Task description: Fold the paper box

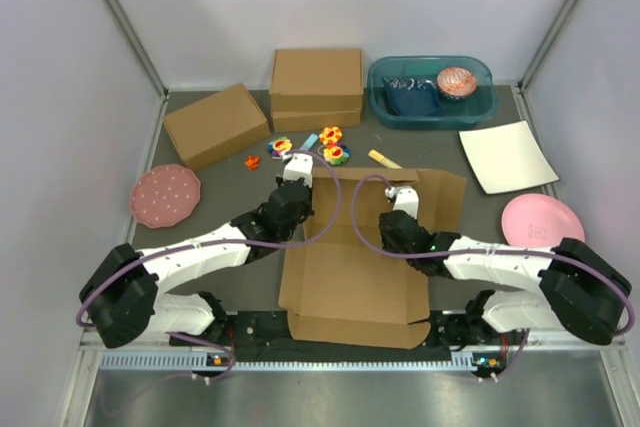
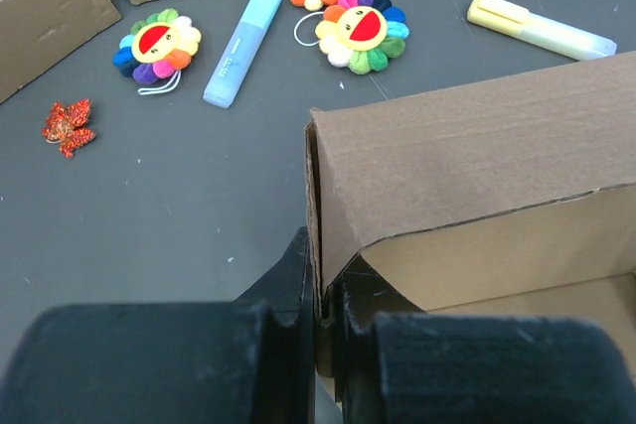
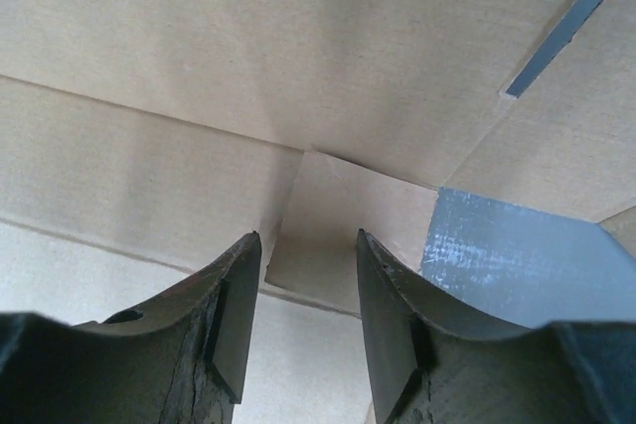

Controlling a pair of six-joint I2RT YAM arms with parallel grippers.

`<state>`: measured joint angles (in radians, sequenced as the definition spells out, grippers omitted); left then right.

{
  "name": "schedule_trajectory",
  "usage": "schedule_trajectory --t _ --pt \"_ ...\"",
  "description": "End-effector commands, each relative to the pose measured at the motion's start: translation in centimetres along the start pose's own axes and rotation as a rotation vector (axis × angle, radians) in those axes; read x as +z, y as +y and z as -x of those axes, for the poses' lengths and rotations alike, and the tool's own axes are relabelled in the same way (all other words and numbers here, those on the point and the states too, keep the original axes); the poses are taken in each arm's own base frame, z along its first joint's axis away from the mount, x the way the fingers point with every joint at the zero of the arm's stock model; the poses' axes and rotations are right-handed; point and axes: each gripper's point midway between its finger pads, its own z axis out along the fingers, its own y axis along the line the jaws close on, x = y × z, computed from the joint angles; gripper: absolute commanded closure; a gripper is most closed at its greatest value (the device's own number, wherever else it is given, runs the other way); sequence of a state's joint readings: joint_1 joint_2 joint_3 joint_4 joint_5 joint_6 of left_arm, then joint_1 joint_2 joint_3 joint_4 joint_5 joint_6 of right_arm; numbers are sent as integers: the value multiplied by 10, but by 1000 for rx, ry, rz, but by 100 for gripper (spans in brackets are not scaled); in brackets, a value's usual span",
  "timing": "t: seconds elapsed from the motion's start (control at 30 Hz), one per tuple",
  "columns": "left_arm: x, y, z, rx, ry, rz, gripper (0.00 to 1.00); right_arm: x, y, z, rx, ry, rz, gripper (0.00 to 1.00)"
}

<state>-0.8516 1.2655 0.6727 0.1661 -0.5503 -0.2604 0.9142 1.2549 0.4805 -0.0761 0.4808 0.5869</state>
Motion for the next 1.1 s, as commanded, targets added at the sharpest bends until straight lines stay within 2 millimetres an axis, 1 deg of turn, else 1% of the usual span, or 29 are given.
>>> schedule_trajectory --t 0.0,0.03,0.07,0.1,0.13,0.17,0.23,0.27,0.3,0.37,0.4,0.43,0.47,0.5,0.53,0.6,0.7,0.83,0.9,1.0,1.03,1.07 --pt "-4 10 -38 68 106 13 100 -21 16 38 12 -91 40 54" --pt "-3 11 -39 73 108 16 100 -29 15 46 18 -114 47 52" --pt "-4 10 -38 72 105 16 100 -42 15 62 37 -161 66 46" --pt "-4 11 -38 74 104 19 100 -51 8 68 34 -174 47 42" --pt "-4 12 -37 74 102 23 100 -62 7 82 49 -208 52 40" --pt "-4 12 -37 73 101 22 100 -78 3 96 68 -260 69 36" --pt "-5 13 -36 72 97 26 100 -95 -10 111 70 -305 36 32" --pt "-5 14 -36 73 95 27 100 -107 -17 119 87 -340 32 32" --pt "-5 14 -36 73 93 28 100 -115 -30 129 111 -380 -21 31" --pt "-6 15 -34 60 80 30 100 -122 -51 129 149 -399 -87 31" --pt "-7 14 -33 55 75 27 100 -126 -65 130 190 -426 -124 31" --pt "-7 14 -33 52 75 26 100 -124 -81 125 218 -417 -178 31" --pt "-6 14 -33 52 78 25 100 -122 -90 122 272 -415 -202 31" --pt "-6 13 -33 53 82 24 100 -118 -97 112 291 -396 -214 31" --pt "-6 13 -33 53 85 25 100 -114 -109 108 324 -388 -251 31" --pt "-7 14 -35 57 93 27 100 -106 -118 91 349 -357 -289 31" --pt "-8 15 -37 59 94 26 100 -99 -131 79 368 -351 -363 30" --pt "-8 15 -37 62 94 24 100 -91 -138 72 376 -326 -421 28" --pt "-9 14 -36 63 92 22 100 -87 -144 71 388 -316 -452 28" --pt "-9 10 -35 68 106 -1 100 -80 -149 74 400 -312 -452 27" --pt "-9 5 -32 65 111 -23 100 -79 -149 76 385 -316 -444 27" --pt "-9 3 -32 69 119 -30 100 -78 -149 77 387 -321 -437 27"
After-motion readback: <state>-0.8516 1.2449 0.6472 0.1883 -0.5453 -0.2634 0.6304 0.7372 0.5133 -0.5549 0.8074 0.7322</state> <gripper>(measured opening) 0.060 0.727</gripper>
